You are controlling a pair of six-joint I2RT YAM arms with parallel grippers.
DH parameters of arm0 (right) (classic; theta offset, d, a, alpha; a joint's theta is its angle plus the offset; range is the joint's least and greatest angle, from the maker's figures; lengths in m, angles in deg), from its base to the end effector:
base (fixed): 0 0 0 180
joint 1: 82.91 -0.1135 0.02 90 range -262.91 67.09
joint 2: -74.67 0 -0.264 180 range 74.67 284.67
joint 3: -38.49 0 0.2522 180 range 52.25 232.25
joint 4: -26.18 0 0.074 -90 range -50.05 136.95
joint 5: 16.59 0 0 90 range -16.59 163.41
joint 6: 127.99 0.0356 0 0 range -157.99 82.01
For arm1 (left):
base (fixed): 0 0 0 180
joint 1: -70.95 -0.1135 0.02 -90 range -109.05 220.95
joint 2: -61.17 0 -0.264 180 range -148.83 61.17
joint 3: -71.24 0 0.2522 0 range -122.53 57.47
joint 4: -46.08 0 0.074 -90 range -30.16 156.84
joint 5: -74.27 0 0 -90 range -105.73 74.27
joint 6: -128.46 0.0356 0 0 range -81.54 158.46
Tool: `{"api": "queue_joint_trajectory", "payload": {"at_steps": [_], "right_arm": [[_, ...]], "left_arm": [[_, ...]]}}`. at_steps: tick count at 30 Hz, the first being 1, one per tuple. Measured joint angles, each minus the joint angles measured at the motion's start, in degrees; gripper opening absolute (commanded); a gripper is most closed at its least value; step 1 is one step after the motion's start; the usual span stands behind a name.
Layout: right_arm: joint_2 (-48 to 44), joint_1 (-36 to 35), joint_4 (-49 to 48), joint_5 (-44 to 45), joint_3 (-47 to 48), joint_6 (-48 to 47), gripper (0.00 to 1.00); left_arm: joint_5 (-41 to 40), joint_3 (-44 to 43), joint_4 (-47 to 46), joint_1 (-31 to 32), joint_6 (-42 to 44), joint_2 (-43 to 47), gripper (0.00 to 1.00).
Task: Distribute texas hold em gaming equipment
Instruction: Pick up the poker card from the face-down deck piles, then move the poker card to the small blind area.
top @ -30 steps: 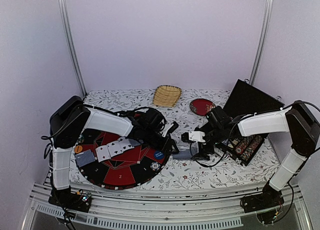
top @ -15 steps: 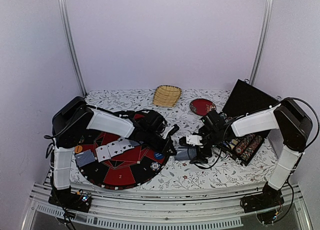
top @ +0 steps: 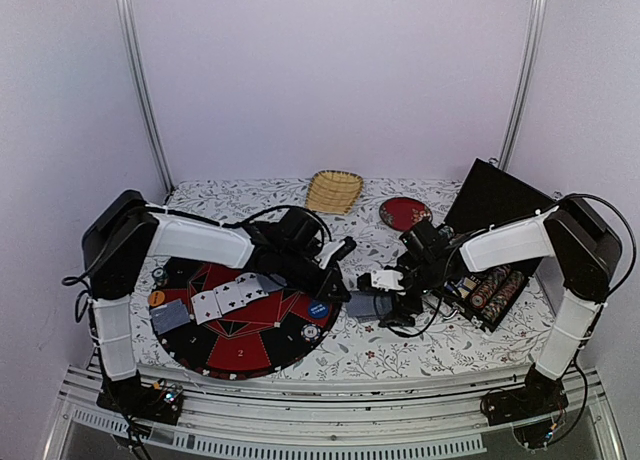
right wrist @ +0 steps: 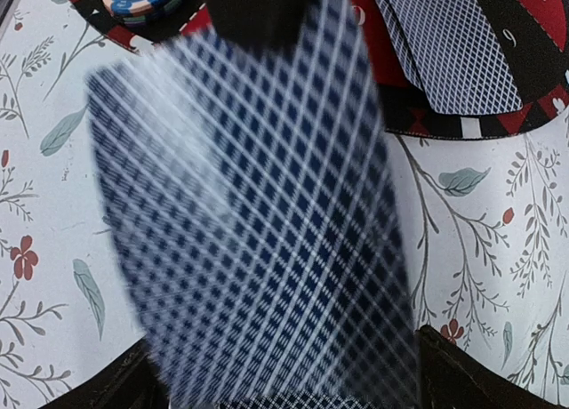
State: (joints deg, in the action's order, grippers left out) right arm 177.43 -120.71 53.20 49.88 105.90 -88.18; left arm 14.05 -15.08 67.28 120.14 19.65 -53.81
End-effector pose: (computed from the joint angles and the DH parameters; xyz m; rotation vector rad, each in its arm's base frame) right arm 0.2548 0.2156 0.1306 -1.8896 1.7666 0.4663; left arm 0.2614 -0.3298 0.1517 0.9330 2.4642 -1.1139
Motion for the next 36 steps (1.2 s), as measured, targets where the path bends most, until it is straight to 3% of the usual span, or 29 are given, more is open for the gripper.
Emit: {"api": "queue_joint_trajectory", "payload": {"at_steps": [9, 18, 25, 29, 36], "right_arm": [[2.45, -0.39, 1.27, -0.17, 3.13, 0.0, 0.9], [2.54, -1.64, 3.34, 0.94, 4.0, -0.2, 0.77], [2.27, -1.9, 4.96, 2.93, 4.15, 0.37, 0.72], [0.28, -1.95, 6.43, 4.92, 2.58, 1.11, 0.73], [-4.9, -1.95, 10.05, 8.72, -1.29, 2.56, 0.9]], "left_arm": [[1.11, 3.15, 4.5, -3.02, 5.44, 9.31, 0.0], [-8.04, 4.02, 17.94, -10.73, 11.82, 14.32, 0.0], [-12.79, 1.49, 22.67, -15.06, 17.22, 15.76, 0.0], [-14.64, -2.29, 25.09, -17.49, 20.52, 13.57, 0.0], [-17.18, -5.51, 26.34, -20.26, 22.6, 10.67, 0.0]]}}
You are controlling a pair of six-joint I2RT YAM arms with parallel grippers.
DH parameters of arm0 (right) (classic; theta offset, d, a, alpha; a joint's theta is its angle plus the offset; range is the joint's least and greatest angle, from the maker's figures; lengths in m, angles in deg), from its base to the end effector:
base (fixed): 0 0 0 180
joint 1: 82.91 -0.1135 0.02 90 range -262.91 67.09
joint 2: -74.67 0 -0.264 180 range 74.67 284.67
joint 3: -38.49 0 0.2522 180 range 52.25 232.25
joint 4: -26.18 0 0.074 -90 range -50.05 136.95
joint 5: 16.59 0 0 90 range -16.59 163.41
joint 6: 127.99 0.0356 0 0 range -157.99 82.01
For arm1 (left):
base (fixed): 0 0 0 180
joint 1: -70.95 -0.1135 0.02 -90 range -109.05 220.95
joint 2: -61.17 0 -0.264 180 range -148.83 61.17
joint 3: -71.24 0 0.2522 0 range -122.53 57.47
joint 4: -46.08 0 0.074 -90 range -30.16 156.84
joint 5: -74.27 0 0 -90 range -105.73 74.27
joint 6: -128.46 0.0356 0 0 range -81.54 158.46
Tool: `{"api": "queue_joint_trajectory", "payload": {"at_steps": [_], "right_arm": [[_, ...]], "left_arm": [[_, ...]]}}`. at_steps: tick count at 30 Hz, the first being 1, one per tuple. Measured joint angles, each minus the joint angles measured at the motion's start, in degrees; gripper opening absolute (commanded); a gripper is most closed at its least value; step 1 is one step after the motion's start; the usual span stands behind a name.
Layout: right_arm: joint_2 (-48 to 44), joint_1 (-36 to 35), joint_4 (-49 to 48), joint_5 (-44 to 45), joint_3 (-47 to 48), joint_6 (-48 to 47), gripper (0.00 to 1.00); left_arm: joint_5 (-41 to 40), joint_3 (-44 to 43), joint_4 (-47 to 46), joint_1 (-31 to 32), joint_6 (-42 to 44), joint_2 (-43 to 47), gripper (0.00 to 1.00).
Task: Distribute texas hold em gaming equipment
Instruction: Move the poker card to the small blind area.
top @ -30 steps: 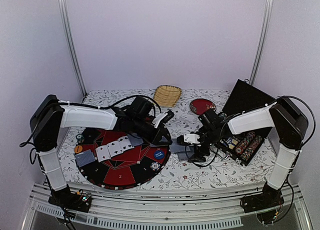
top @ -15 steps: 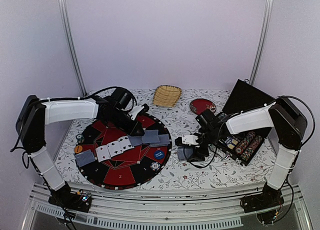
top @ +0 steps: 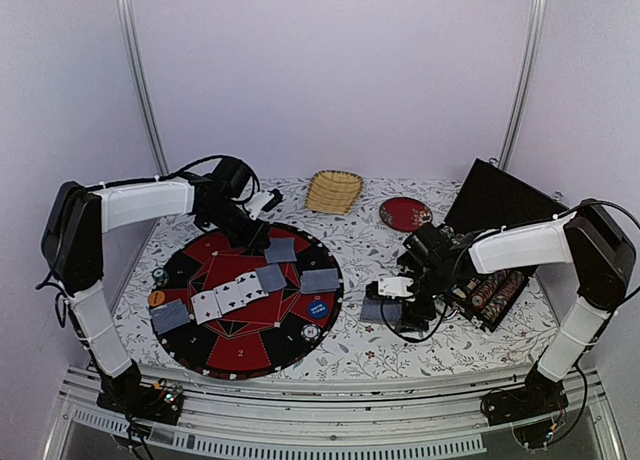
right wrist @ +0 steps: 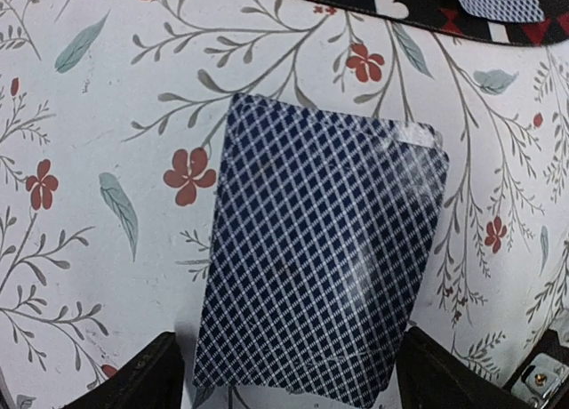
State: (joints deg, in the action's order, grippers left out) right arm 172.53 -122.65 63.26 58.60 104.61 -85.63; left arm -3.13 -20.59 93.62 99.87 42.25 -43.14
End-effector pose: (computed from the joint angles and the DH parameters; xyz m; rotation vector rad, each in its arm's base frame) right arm 0.2324 0.2050 0.1413 -1.9399 1.9344 0.3198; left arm 0.3340 -0.1934 0.2206 0.8197 2.5155 -0.4390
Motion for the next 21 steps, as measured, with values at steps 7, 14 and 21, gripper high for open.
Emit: {"api": "queue_joint_trajectory", "payload": {"at_steps": [7, 14, 21], "right_arm": [[-5.18, -0.28, -1.57, 0.81, 1.88, 1.31, 0.99], [-5.97, -0.44, -19.67, -0.7, 11.02, 17.99, 0.94], [9.68, -6.49, -25.49, 5.6, 28.79, 42.47, 0.37]], "left_arm": [[-0.15, 0.09, -0.44, -0.92, 0.04, 0.04, 0.0], [-1.62, 2.32, -2.45, -3.8, -1.46, 1.79, 0.0], [-3.61, 4.13, -4.68, -7.26, -3.72, 6.12, 0.0]]}}
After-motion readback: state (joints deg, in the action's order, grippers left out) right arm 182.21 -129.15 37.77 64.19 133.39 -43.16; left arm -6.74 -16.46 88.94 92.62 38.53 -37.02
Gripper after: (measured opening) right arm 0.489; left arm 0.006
